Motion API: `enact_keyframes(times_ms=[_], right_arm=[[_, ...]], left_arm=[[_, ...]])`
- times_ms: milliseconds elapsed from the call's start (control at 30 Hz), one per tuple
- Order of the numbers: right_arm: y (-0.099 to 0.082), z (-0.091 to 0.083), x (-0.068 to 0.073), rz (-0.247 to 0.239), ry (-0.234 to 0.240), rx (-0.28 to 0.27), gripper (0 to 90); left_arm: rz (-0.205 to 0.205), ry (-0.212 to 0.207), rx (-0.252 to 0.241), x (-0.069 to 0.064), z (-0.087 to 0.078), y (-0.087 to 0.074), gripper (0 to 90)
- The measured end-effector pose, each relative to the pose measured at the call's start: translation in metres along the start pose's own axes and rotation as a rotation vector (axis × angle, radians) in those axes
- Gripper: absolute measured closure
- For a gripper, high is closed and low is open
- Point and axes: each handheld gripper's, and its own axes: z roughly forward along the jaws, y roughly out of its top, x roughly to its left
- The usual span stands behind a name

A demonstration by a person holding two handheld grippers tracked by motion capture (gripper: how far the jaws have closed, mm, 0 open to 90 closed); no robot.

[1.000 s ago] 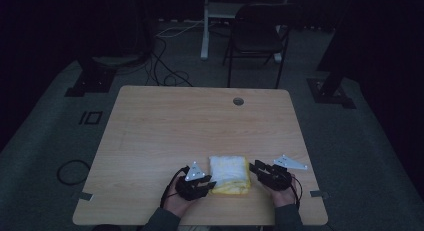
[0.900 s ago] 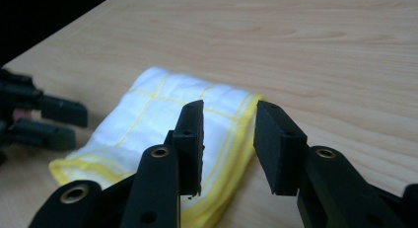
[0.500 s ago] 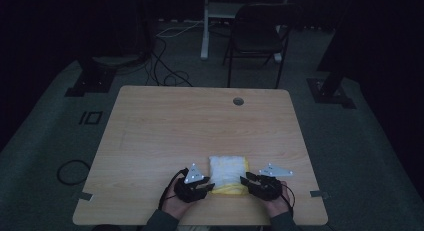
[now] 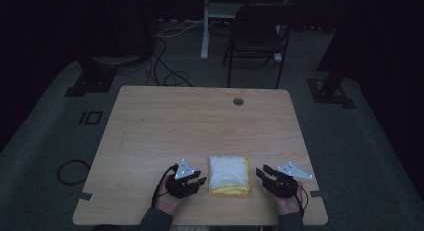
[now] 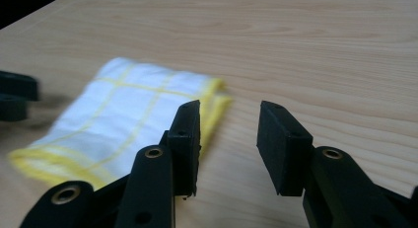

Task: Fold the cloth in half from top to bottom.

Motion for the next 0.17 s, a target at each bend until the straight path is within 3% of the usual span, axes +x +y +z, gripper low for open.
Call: enact_keyframes(times_ms=[167], right_arm=[[0.0017,0.0042,-0.0133,0.013,-0.032,0.007,60.7]], left_arm=[[-0.008,0.011,-0.006,0.0041,-0.0017,0.0004,63.8]])
